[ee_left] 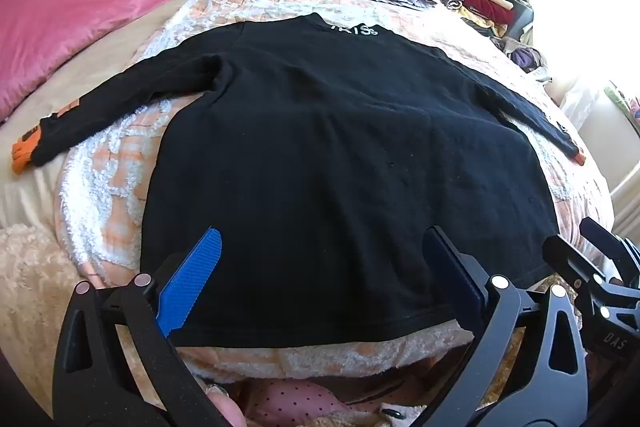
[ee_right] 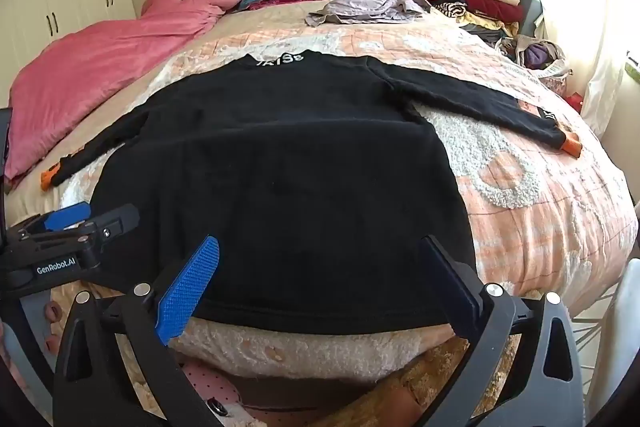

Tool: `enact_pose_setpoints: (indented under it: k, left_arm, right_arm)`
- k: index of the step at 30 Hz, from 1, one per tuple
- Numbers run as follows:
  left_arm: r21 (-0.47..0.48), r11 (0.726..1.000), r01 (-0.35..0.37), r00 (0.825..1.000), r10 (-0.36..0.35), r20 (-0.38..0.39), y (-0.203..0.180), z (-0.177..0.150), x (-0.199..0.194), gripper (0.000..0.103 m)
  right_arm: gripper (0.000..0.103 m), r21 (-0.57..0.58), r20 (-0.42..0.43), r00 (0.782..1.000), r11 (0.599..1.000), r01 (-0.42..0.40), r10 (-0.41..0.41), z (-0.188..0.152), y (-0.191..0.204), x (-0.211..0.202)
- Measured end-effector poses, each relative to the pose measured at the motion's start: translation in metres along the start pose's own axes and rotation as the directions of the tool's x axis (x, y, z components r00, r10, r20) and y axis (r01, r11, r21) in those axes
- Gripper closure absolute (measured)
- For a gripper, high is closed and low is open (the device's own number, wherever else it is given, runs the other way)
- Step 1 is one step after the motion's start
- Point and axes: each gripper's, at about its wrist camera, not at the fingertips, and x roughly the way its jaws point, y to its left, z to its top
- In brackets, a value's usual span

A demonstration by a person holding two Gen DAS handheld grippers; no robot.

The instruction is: Fold small clothes

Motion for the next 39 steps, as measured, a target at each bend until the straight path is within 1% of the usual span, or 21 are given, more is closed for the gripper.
enact_pose_setpoints:
  k: [5, 6, 12, 13, 16, 39]
  left_arm:
    - [0.009, 1.000, -0.011, 1.000, 0.011, 0.011, -0.001, 0.000, -0.001, 0.008]
    - [0.007, 1.000, -0.011, 1.000, 0.011, 0.010, -0.001, 0.000, -0.001, 0.008]
    - [-0.001, 1.000, -0.013, 1.000, 0.013, 0.011, -0.003, -0.001, -0.005, 0.008]
    - [0.005, 1.000, -0.007, 1.000, 0.007, 0.006, 0.001, 0.003, 0.001, 0.008]
    - [0.007, 1.000, -0.009, 1.000, 0.009, 0.005, 0.001, 0.003, 0.003, 0.008]
    - [0.003, 1.000, -0.015, 1.000, 0.015, 0.003, 0.004, 0.002, 0.005, 0.008]
  right_arm:
    - [0.004, 0.003, 0.003, 1.000, 1.000, 0.000, 0.000, 0.003, 0.000, 0.000]
    - [0.004, -0.007, 0.000, 1.000, 1.000, 0.003, -0.003, -0.001, 0.002, -0.001]
    - [0.004, 0.001, 0.002, 1.000, 1.000, 0.001, -0.001, 0.000, 0.004, -0.001]
    - [0.004, 0.005, 0.003, 1.000, 1.000, -0.003, 0.003, 0.001, 0.001, -0.002]
    - [0.004, 0.003, 0.003, 1.000, 1.000, 0.001, -0.001, 0.001, 0.001, -0.002]
    - [0.004, -0.006, 0.010, 1.000, 1.000, 0.009, -0.009, 0.001, 0.003, -0.004]
